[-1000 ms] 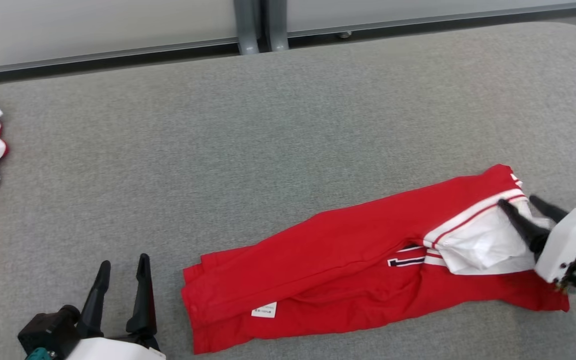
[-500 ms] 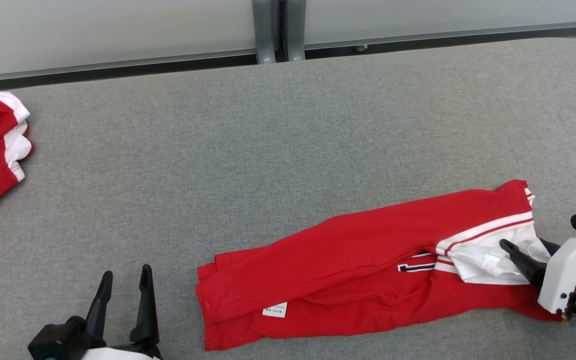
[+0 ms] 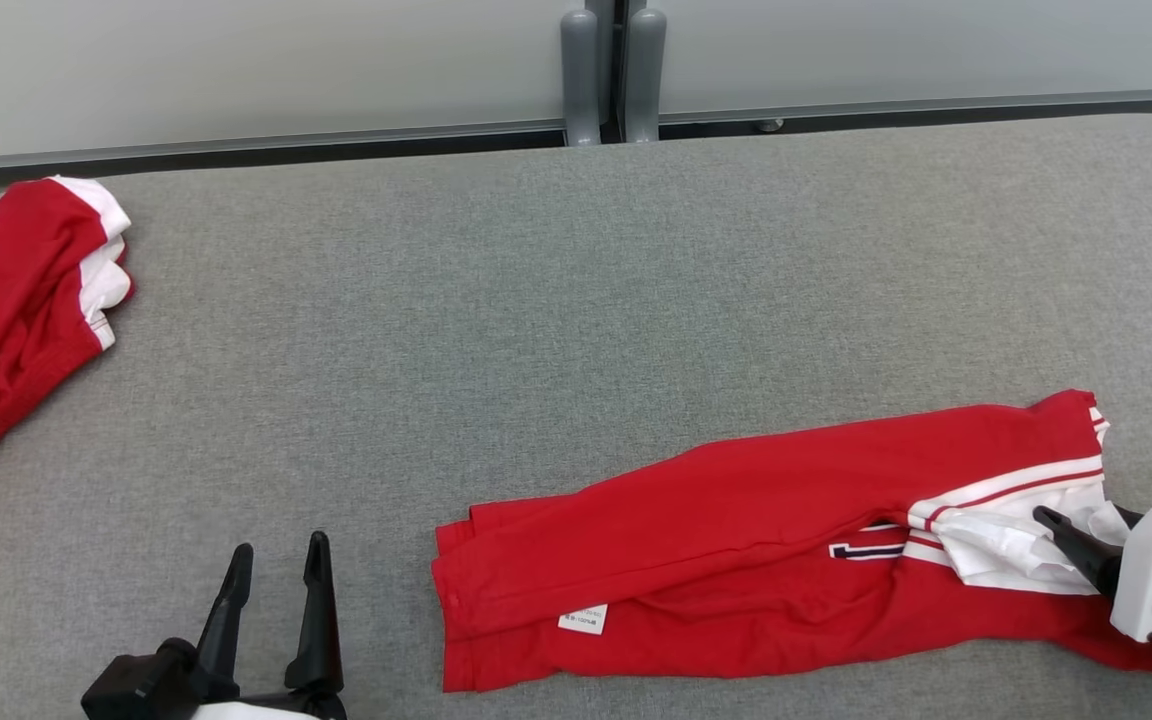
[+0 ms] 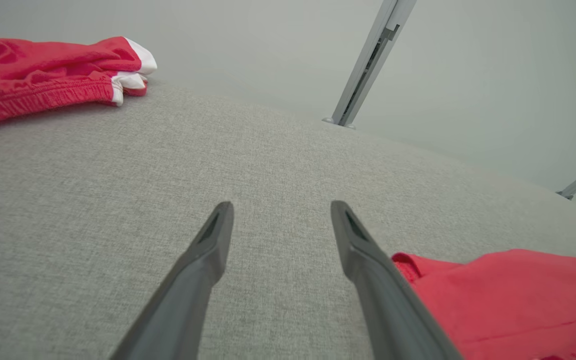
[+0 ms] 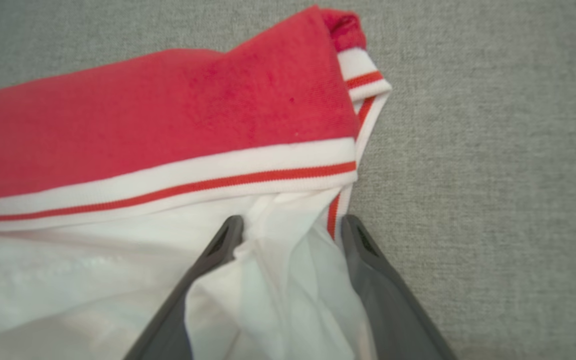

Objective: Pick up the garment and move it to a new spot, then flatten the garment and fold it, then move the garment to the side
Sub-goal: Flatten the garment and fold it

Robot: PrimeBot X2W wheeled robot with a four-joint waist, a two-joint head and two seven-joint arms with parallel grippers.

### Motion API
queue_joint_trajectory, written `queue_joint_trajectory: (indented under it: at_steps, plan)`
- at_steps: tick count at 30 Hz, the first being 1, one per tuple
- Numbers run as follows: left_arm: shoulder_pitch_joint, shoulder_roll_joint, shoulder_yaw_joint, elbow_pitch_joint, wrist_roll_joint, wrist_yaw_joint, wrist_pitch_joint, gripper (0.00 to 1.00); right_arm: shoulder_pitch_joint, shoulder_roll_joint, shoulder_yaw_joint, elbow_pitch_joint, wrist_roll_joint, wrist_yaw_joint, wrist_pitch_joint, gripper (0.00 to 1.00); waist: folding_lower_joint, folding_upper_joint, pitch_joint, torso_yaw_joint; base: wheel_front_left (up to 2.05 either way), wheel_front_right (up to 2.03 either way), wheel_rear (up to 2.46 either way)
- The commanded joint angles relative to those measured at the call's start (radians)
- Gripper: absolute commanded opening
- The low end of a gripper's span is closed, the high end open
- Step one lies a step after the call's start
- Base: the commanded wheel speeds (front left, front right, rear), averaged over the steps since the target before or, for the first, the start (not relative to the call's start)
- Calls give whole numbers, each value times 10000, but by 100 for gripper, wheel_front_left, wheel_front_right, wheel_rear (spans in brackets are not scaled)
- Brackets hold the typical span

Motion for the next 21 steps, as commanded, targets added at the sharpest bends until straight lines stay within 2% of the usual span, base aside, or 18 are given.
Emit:
queue_joint_trajectory:
  at_steps: [1, 4, 8, 9, 10, 11, 13, 16, 21]
  plan:
    - [74, -22, 110, 59, 125, -100, -43, 100, 672, 18, 172, 477, -172, -102, 367, 100, 0, 0, -29, 51, 0, 0, 0]
    - [85, -169, 209, 117, 217, -216, -44, 100, 772, 26, 100, 578, -281, -103, 423, 100, 0, 0, -39, 91, 0, 0, 0]
    - [67, -285, 362, 148, 402, -367, -44, 100, 783, 437, 79, 630, -276, -105, 626, 100, 0, 0, 15, 92, 0, 0, 0]
    - [46, -324, 384, 153, 415, -396, -44, 100, 753, 579, 61, 661, -277, -103, 653, 39, 0, 0, 38, 84, 0, 0, 0]
    - [32, -358, 398, 175, 442, -451, -44, 100, 759, 715, 107, 675, -272, -103, 734, 9, 0, 0, 48, 76, 0, 0, 0]
    - [31, -375, 430, 200, 463, -449, -44, 100, 750, 866, 152, 615, -211, -91, 785, 0, 0, 0, 54, 65, 0, 0, 0]
    - [21, -429, 485, 234, 518, -515, -45, 100, 690, 1035, 123, 472, -40, -79, 772, 0, 0, 0, 55, 37, 0, 0, 0]
    - [51, -507, 566, 295, 587, -578, -45, 100, 564, 964, -50, 103, 265, -58, 469, 0, 0, 0, -11, -30, 0, 0, 0]
    - [130, -597, 718, 421, 625, -719, -45, 100, 363, 123, -722, -379, 774, -61, 191, 0, 0, 0, -325, -195, 0, 0, 0]
